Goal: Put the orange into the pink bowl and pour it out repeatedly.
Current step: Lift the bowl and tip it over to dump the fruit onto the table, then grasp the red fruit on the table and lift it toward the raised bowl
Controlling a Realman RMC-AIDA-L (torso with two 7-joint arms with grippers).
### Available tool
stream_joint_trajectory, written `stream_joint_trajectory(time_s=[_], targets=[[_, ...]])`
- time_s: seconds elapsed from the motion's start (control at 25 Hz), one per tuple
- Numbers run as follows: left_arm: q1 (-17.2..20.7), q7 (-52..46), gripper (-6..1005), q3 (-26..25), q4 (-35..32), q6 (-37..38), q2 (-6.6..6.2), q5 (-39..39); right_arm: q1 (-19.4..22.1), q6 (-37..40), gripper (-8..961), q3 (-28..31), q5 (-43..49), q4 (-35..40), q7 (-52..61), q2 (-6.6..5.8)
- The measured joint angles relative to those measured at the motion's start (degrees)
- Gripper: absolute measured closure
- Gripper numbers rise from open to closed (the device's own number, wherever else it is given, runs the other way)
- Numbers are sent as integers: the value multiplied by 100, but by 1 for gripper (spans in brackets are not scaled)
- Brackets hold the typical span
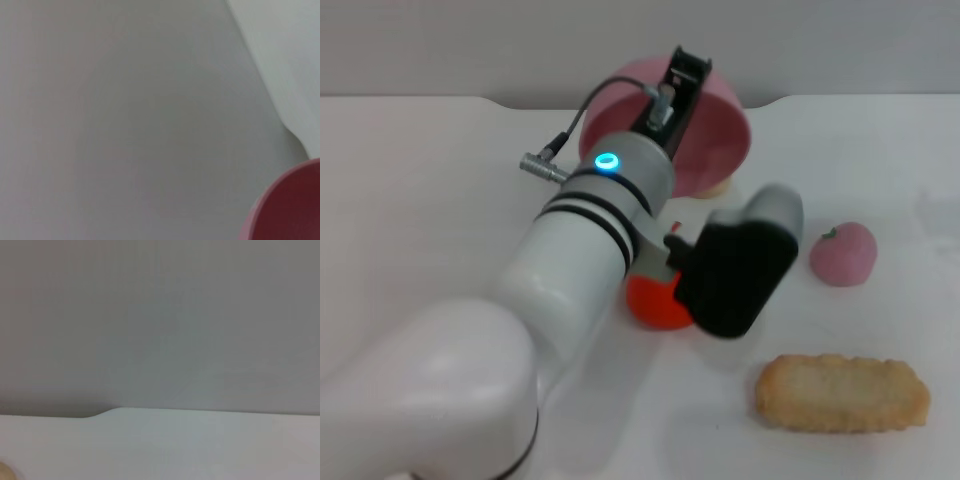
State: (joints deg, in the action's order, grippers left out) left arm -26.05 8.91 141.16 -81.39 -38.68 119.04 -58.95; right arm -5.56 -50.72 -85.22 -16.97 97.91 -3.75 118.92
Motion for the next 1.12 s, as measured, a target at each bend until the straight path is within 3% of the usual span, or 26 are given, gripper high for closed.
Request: stream_joint_trajectory(time_s=[0.04, 0.08, 0.16, 0.28, 0.4, 0.48, 0.52, 0.6, 0.72, 1.0, 1.12], targets=[[0, 0, 959, 0, 0, 0, 0, 0, -4, 0, 310, -5, 0, 0, 1, 0], [-101, -875, 959, -223, -135, -92, 7, 205, -7, 0, 308, -11, 0, 0, 4, 0], [-213, -1696, 959, -517, -317, -301, 8, 563, -8, 1, 302, -40, -7, 3, 6, 2], [-441, -2639, 961, -1239, -755, -1028, -1, 1942, -14, 22, 294, -114, -123, 34, -1, 6], [-551, -2761, 960, -2013, -1058, -1797, -32, 3332, -50, 38, 286, -246, -217, 57, -23, -1], [-624, -2610, 959, -2793, -1164, -2419, -55, 4388, -120, 50, 281, -443, -327, 104, -2, -3], [-624, -2610, 959, -2793, -1164, -2419, -55, 4388, -120, 50, 279, -443, -327, 104, -2, -3], [-686, -2106, 960, -3928, -1128, -3201, -89, 5768, -179, 80, 273, -607, -541, 119, -59, -3], [-494, -1936, 960, -4321, -1103, -3403, -89, 6194, -359, 231, 265, -979, -860, -9, -247, -11], [-259, -1937, 961, -4667, -1137, -3414, -98, 6011, -1278, 608, 247, -2069, -1146, -1083, -133, 12], [-279, -1934, 961, -4773, -1131, -3425, -101, 5846, -1482, 804, 211, -2345, -1358, -1435, -100, 15]])
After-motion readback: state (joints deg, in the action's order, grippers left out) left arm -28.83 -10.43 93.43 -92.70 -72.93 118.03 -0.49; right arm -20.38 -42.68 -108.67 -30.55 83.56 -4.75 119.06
